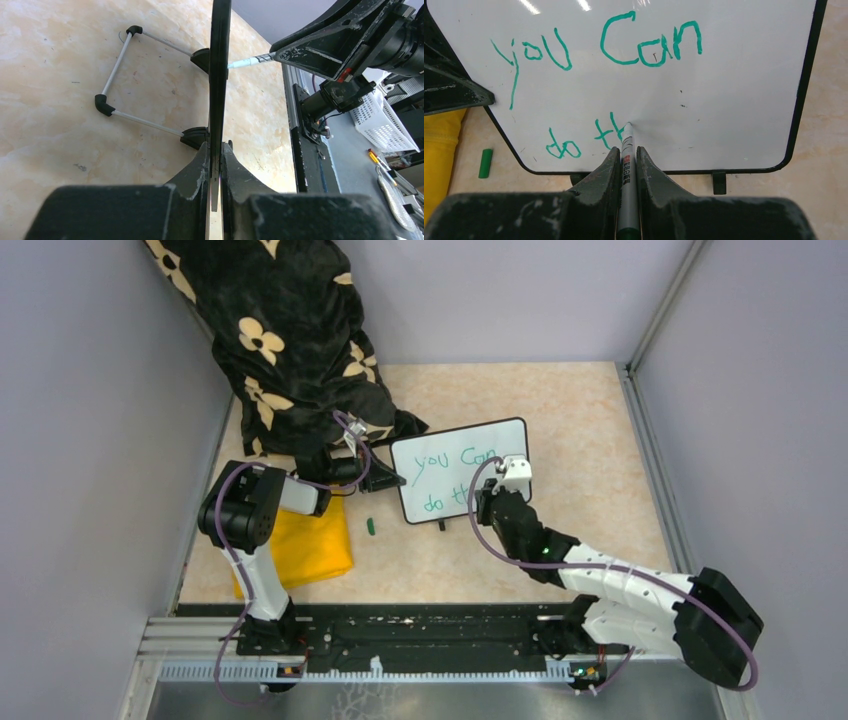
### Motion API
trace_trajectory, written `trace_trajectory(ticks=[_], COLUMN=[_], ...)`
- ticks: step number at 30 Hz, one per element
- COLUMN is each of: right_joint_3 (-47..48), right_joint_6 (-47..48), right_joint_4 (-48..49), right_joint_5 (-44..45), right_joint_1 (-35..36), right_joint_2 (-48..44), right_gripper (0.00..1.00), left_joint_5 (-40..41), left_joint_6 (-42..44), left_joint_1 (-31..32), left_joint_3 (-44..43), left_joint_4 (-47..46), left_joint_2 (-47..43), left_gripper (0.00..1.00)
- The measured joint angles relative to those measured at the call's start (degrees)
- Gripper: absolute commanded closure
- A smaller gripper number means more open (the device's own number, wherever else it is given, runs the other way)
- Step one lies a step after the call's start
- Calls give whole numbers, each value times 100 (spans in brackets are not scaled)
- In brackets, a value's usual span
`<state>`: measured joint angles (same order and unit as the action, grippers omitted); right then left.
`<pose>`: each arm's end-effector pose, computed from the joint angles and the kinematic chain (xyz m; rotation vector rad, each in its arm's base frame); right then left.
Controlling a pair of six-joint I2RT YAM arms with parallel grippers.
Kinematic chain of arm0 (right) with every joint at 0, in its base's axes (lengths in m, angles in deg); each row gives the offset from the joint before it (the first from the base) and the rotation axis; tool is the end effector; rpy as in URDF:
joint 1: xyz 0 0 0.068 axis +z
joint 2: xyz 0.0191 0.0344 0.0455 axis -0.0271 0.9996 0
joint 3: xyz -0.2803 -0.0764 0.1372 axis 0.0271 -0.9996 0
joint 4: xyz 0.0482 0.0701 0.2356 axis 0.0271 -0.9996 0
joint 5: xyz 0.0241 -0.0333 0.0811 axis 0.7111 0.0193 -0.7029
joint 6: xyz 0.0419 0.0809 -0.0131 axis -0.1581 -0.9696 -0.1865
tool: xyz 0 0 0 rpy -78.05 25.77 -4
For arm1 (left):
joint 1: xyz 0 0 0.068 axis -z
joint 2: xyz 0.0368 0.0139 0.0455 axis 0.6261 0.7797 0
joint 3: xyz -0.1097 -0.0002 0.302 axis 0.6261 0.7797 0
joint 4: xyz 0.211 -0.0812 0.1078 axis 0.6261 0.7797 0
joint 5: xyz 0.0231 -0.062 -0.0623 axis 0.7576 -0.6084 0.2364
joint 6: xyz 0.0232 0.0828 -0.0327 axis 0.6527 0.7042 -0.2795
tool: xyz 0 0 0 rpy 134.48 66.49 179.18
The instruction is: Write a sentence on the whiteboard
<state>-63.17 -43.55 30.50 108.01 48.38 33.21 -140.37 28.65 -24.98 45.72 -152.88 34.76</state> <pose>0.1773 0.1404 0.2567 -0.0400 1.8815 0.3308 0.3410 -0.1620 0.2084 0.7368 1.6766 -1.4987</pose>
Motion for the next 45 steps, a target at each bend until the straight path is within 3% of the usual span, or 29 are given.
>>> trace_trajectory(ticks=[45], right_joint_3=[-352], right_joint_6=[-201], right_joint_4=[-442], right_joint_5=[-68], right_joint_1=[-24], right_joint_2=[-319], right_gripper=[100], left_joint_5=[-2], left_joint_6=[11], left_joint_1=[0], left_joint_3=[-2], left_joint_4=[11], left_joint_2=[0], left_gripper=[100])
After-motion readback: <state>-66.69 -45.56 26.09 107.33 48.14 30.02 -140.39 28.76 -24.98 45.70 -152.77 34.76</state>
